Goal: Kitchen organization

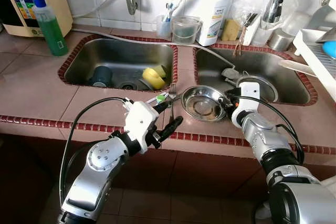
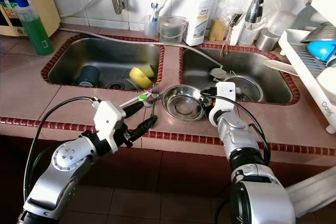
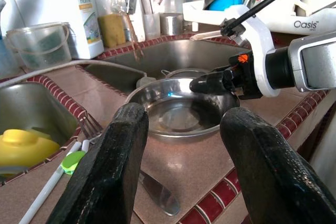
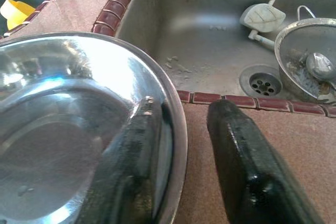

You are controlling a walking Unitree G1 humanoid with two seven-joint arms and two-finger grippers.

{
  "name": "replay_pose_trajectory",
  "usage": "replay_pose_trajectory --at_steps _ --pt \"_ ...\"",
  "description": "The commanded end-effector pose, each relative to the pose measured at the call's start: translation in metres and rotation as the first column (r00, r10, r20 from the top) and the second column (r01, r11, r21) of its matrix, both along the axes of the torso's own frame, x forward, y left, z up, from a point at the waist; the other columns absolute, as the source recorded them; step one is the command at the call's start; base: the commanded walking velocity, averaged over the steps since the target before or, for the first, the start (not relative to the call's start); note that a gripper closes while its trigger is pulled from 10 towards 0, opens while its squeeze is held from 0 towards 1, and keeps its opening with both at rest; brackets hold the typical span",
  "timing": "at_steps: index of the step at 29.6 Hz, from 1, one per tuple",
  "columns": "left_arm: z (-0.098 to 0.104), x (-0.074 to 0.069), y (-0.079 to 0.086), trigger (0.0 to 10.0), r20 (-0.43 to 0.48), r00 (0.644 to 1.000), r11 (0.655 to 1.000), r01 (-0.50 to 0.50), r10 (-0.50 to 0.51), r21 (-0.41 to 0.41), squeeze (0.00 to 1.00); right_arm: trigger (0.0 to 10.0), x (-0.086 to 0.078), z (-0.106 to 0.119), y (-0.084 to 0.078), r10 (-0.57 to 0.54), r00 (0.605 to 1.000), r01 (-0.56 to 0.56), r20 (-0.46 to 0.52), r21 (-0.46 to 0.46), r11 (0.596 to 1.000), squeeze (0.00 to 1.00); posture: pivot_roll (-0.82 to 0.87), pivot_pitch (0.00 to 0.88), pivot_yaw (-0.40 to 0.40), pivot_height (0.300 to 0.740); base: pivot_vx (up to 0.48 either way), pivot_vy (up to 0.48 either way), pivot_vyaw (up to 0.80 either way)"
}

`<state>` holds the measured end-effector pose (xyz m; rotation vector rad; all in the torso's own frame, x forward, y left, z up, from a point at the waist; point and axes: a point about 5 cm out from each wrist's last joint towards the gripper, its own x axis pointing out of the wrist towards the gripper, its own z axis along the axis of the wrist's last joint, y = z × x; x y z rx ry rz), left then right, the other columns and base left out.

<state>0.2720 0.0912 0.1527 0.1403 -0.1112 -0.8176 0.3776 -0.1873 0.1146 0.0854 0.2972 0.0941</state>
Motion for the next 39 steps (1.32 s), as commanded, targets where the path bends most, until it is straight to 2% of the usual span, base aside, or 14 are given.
replay_pose_trajectory --at_steps 1,19,22,24,27,34,35,39 --pt "0.006 -0.001 -0.002 10.0 0.023 1.0 1.0 0.01 -0.01 -0.002 0.0 0.0 0.001 0.001 -0.006 -0.027 1.0 0.027 -0.004 -0.003 1.0 0.0 -0.05 0.07 -0.049 0.74 0.0 0.0 0.0" --pt "0.008 0.0 -0.002 10.0 0.034 0.999 1.0 0.008 -0.008 0.001 0.0 0.0 0.002 0.004 0.001 -0.006 1.0 0.006 0.022 0.009 1.0 0.0 -0.04 0.049 -0.056 0.74 0.0 0.0 0.0" --pt "0.008 0.001 -0.002 10.0 0.036 0.999 1.0 0.006 -0.006 0.001 0.0 0.0 0.004 0.009 0.005 0.015 0.997 -0.017 0.071 0.024 1.0 0.0 -0.04 0.039 -0.059 0.74 0.0 0.0 0.0" --pt "0.009 0.001 -0.001 10.0 0.04 0.999 1.0 0.001 -0.001 0.002 0.0 0.0 0.005 0.019 0.01 0.04 0.986 -0.049 0.163 0.05 0.998 0.0 -0.04 0.037 -0.06 0.74 0.0 0.0 0.0" --pt "0.009 0.003 0.0 10.0 0.041 0.999 1.0 -0.003 0.002 0.004 0.0 0.0 0.006 0.029 0.011 0.049 0.968 -0.071 0.245 0.086 0.994 0.0 -0.04 0.032 -0.061 0.74 0.0 0.0 0.0" --pt "0.011 0.009 0.006 10.0 0.053 0.998 1.0 -0.026 0.025 0.009 0.0 0.0 0.007 0.048 0.007 0.018 0.935 -0.059 0.355 0.105 0.993 0.0 -0.03 0.027 -0.061 0.74 0.0 0.0 0.0" --pt "0.015 0.014 0.011 10.0 0.064 0.997 0.999 -0.047 0.047 0.006 0.0 0.0 0.007 0.06 0.007 0.014 0.904 -0.064 0.427 0.103 0.993 0.0 -0.04 0.023 -0.061 0.74 0.0 0.0 0.0" --pt "0.024 0.027 0.022 10.0 0.087 0.991 0.995 -0.101 0.102 -0.014 0.0 0.0 0.005 0.081 0.009 0.016 0.838 -0.065 0.545 0.071 0.995 0.0 -0.04 0.011 -0.061 0.74 0.0 0.0 0.0"
